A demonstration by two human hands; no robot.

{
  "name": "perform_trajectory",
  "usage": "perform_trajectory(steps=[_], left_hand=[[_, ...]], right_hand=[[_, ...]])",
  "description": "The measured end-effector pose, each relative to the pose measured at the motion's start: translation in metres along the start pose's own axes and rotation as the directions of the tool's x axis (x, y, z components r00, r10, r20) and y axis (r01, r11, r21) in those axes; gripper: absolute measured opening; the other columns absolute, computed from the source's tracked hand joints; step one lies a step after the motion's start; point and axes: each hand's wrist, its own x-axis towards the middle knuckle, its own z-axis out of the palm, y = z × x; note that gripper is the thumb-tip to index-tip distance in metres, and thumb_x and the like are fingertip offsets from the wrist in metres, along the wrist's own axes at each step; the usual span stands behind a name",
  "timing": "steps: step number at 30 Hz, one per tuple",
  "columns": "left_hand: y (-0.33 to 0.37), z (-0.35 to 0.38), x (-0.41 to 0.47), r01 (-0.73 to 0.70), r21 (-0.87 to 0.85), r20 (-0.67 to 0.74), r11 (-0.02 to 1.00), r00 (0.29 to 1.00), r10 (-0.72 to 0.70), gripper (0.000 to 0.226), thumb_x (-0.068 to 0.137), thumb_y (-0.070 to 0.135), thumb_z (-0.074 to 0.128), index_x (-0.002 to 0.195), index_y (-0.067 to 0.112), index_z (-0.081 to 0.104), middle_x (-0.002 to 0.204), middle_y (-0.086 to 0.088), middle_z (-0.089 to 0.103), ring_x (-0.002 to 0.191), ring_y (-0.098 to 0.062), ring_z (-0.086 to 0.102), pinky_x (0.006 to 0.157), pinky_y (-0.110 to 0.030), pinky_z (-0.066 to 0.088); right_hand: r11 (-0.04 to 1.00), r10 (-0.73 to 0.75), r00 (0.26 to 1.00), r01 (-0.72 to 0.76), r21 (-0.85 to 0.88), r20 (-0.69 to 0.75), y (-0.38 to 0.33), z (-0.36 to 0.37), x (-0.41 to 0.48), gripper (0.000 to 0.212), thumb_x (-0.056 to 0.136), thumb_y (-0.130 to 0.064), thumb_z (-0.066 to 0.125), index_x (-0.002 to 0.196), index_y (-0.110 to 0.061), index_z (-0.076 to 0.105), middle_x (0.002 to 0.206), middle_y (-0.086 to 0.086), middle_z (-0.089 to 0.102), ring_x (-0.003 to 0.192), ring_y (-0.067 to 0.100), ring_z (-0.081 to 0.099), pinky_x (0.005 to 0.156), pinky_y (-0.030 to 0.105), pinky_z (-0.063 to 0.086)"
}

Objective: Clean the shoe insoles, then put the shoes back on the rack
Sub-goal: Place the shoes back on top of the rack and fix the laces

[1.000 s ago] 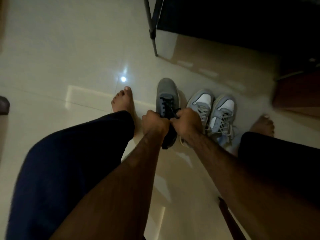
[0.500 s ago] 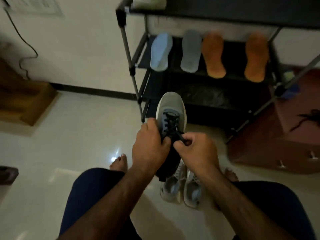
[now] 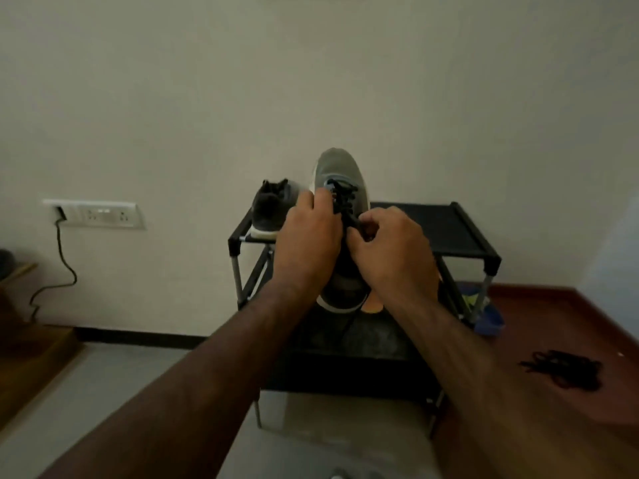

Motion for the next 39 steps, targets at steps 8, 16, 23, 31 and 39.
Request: perform_trajectory(steps=[8, 16, 23, 31, 39], left_hand=[[-0.007, 0.039, 0.068, 0.056, 0.110, 0.123, 0.992, 0.990, -0.070, 0.022, 0.102, 0.015, 0.051, 0.124, 0.010, 0.051, 0.126, -0.013, 0.055, 0.106, -0.028, 0.059, 0.089, -0.045, 0.057], [-0.067, 0.081, 0.071, 0.243, -0.046, 0.209, 0.969, 0.951, -0.228, 0.022, 0.096, 0.020, 0.065, 0.115, 0.017, 0.053, 0.108, -0.006, 0.065, 0.096, -0.025, 0.068, 0.087, -0.047, 0.060], [-0.086, 0.087, 0.076, 0.411, -0.348, 0.212, 0.843, 0.910, -0.356, 0.033, 0.090, 0.026, 0.076, 0.110, 0.028, 0.050, 0.098, 0.001, 0.071, 0.090, -0.021, 0.072, 0.086, -0.047, 0.061], [-0.066, 0.083, 0.087, 0.245, 0.005, 0.167, 0.970, 0.956, -0.242, 0.014, 0.099, 0.028, 0.064, 0.107, 0.017, 0.062, 0.109, -0.006, 0.062, 0.094, -0.024, 0.065, 0.089, -0.045, 0.059], [-0.058, 0.083, 0.098, -0.073, 0.287, 0.276, 0.955, 0.961, -0.010, 0.014, 0.106, 0.023, 0.047, 0.110, 0.012, 0.054, 0.105, -0.011, 0.064, 0.087, -0.031, 0.066, 0.078, -0.049, 0.059]], right_hand=[[0.997, 0.066, 0.998, -0.067, -0.038, -0.024, 0.023, 0.039, 0.073, 0.014, 0.096, -0.036, 0.066, 0.101, -0.023, 0.063, 0.106, -0.003, 0.059, 0.085, 0.018, 0.058, 0.073, 0.036, 0.050], [0.999, 0.007, 1.000, -0.007, -0.043, 0.021, 0.056, 0.083, 0.084, 0.012, 0.098, -0.033, 0.060, 0.097, -0.023, 0.054, 0.101, -0.005, 0.053, 0.078, 0.012, 0.052, 0.067, 0.029, 0.036], [0.880, 0.336, 0.942, -0.315, 0.356, 0.004, 0.079, 0.089, 0.094, 0.005, 0.090, -0.028, 0.074, 0.086, -0.026, 0.072, 0.078, -0.011, 0.070, 0.075, 0.007, 0.068, 0.071, 0.036, 0.061], [0.923, -0.228, 0.971, 0.241, -0.299, 0.077, 0.050, 0.069, 0.110, 0.049, 0.086, -0.023, 0.076, 0.128, -0.026, 0.051, 0.129, 0.000, 0.044, 0.113, 0.019, 0.047, 0.067, 0.027, 0.040], [0.880, -0.304, 0.941, 0.337, -0.334, 0.149, 0.043, 0.087, 0.116, 0.017, 0.104, -0.024, 0.048, 0.117, -0.013, 0.052, 0.110, 0.009, 0.067, 0.091, 0.032, 0.067, 0.064, 0.035, 0.039]])
